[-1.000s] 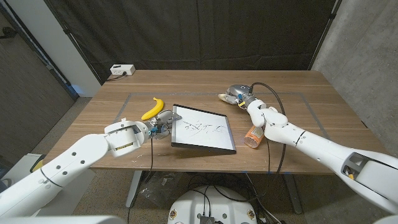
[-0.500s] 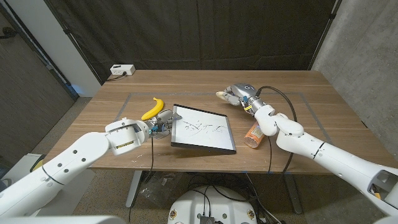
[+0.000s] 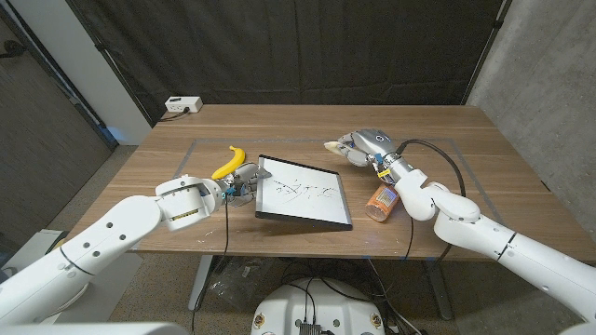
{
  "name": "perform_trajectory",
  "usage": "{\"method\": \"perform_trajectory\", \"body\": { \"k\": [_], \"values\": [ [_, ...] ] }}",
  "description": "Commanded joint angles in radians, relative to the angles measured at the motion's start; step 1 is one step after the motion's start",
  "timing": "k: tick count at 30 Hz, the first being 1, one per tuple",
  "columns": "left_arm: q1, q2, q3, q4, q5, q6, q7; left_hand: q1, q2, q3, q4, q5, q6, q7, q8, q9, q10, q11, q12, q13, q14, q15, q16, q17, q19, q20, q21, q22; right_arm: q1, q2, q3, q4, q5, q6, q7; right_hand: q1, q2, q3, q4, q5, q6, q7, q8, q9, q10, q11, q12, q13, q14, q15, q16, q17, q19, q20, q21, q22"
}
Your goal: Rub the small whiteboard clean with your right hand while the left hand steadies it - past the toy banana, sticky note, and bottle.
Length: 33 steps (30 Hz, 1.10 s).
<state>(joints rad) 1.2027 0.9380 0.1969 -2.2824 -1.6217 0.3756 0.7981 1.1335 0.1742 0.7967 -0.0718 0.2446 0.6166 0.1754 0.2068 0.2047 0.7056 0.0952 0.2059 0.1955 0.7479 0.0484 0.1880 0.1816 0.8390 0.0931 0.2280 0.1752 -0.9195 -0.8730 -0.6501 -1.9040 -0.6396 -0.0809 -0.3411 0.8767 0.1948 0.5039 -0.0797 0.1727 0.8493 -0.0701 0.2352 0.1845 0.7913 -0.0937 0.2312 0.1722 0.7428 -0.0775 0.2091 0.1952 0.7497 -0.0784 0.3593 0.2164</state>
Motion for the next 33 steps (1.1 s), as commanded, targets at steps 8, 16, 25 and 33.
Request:
{"method": "perform_trajectory", "body": {
  "k": [8,16,25,33],
  "values": [
    [-0.019,0.005,0.007,0.004,-0.014,0.006,0.009,-0.008,0.001,0.01,-0.002,0.004,0.011,0.023,-0.002,-0.001,0.014,-0.004,-0.004,0.002,0.004,0.0,0.001,0.003,-0.001,0.005,-0.002,0.001,-0.18,-0.017,0.073,-0.017,-0.049,0.089,-0.14,0.0,-0.006,0.009,0.008,0.0,0.014,-0.007,-0.003,0.005,0.015,-0.002,-0.003,0.003,0.004,-0.088,-0.002,0.004,-0.005,-0.114,0.008,0.004],
    [-0.06,-0.001,0.028,0.038,-0.027,0.028,-0.019,-0.01,0.001,0.013,-0.002,0.004,0.013,0.022,-0.003,-0.001,0.016,-0.005,-0.004,0.003,0.003,-0.003,0.001,0.002,0.0,0.004,-0.002,0.001,-0.196,-0.017,0.068,-0.027,-0.059,0.135,-0.137,-0.002,-0.008,0.01,0.011,0.0,0.017,-0.011,-0.006,0.005,0.02,-0.002,-0.004,0.003,0.007,-0.089,-0.002,0.004,-0.006,-0.114,0.01,0.005],
    [-0.103,-0.007,0.052,0.076,-0.033,0.055,-0.064,-0.014,0.0,0.015,-0.002,0.005,0.012,0.023,-0.004,-0.001,0.016,-0.002,-0.005,0.003,0.004,-0.002,0.001,0.002,0.001,0.005,-0.003,0.001,-0.131,0.011,0.021,0.048,-0.06,0.248,-0.071,-0.004,-0.008,0.012,0.015,0.0,0.013,-0.008,-0.011,0.006,0.016,-0.002,-0.009,0.004,0.003,-0.093,-0.005,0.004,-0.009,-0.115,0.011,0.005],
    [-0.105,-0.004,0.05,0.072,-0.044,0.058,-0.048,-0.017,0.0,0.017,-0.002,0.005,0.015,0.022,-0.004,-0.001,0.016,-0.002,-0.005,0.003,0.005,-0.002,0.0,0.002,0.002,0.006,-0.003,0.001,-0.117,0.042,0.011,0.064,-0.081,0.231,-0.053,-0.004,-0.007,0.014,0.016,0.0,0.013,-0.007,-0.014,0.006,0.017,-0.003,-0.011,0.004,0.003,-0.092,-0.006,0.004,-0.01,-0.115,0.013,0.005]
  ]
}}
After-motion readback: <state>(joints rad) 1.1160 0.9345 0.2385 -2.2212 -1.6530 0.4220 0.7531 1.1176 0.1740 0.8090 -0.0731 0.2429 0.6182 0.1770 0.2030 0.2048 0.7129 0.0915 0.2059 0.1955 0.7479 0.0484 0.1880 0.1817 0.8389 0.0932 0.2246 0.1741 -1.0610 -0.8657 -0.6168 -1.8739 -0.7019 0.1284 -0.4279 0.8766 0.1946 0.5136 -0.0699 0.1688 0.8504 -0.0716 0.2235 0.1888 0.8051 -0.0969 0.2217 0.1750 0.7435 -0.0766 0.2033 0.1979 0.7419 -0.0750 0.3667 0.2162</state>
